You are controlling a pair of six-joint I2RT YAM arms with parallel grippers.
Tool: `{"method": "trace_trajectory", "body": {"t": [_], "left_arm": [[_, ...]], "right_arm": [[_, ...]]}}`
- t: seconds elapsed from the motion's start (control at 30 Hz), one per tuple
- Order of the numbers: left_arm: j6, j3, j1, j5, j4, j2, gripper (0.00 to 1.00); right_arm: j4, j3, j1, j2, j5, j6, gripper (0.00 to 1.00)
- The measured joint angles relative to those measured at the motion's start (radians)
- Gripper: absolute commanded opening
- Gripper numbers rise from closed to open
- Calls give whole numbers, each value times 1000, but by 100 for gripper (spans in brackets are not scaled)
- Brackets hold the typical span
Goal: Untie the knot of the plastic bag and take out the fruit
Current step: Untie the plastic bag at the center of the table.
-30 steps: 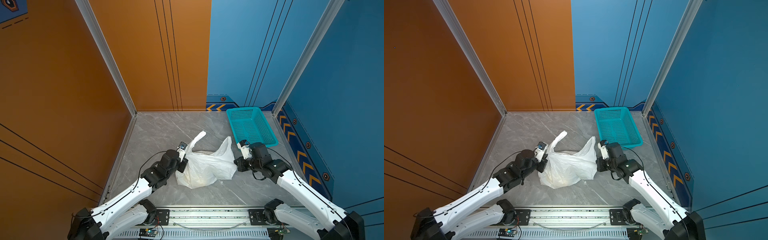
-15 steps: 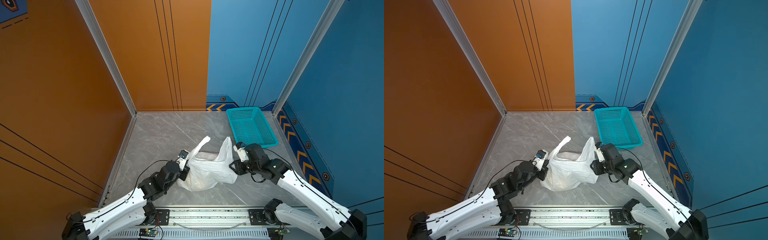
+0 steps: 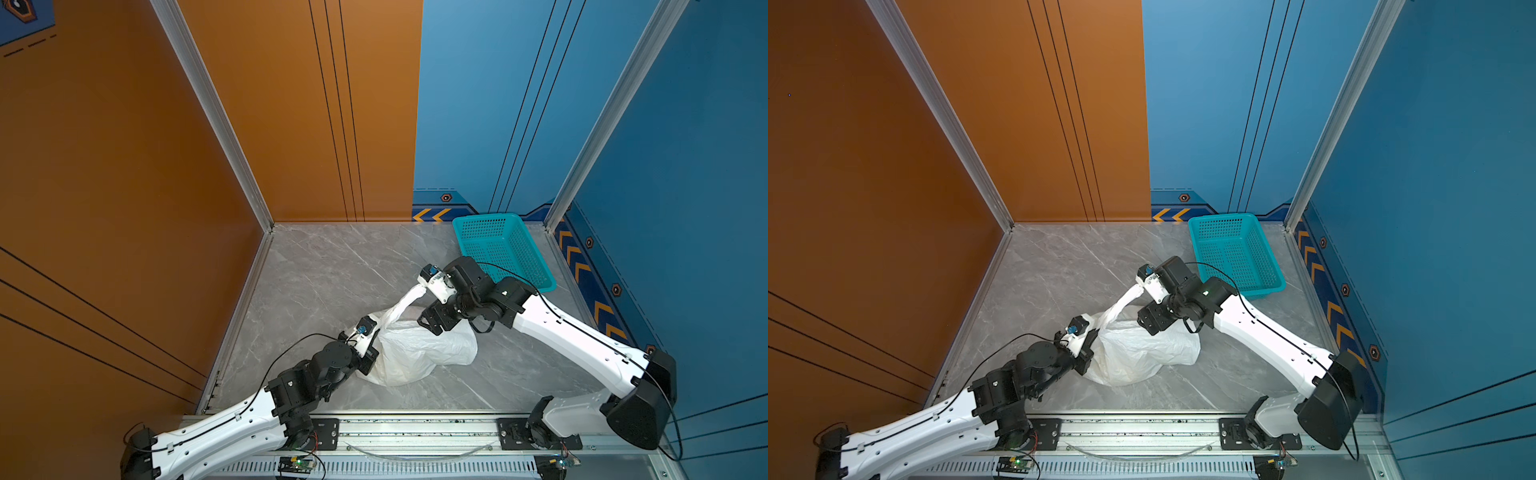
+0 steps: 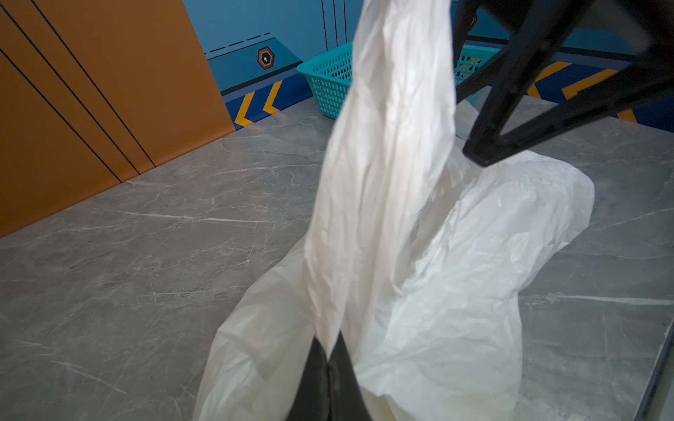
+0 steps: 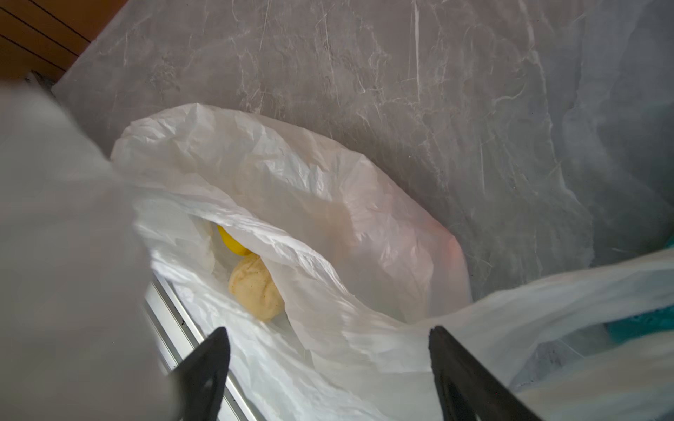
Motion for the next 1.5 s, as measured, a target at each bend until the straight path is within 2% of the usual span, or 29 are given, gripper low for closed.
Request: {"method": "trace_trajectory", "body": {"t": [0.2,0.33,0.5,0.77,0.9,1.13,1.3,1.5], "left_arm": [[0,-31,-20,-23,10,-8,0],[0,-34,-24,-45,13,-11,0],[-9,-37,-24,-62,18,-14,0],[-40,-49,-35,-70,18,-11,0],[-46,-49,-37,-71,18,-4,0],[-47,-58,-37,-70,27,-19,0],[-47,-68,-37,-70,34,-24,0],[-46,-69,-37,-70,47,-21,0]], "right_arm": [[-2,27,32,100,-5,-61,90],[1,17,74,92,-3,-63,92],[11,-87,146,40,36,-33,94],[80,-261,256,27,119,86,98],[102,-262,239,-6,131,112,100],[101,-207,128,-108,130,97,100],[101,-164,101,-86,130,42,100],[111,-126,95,8,118,-20,99]]}}
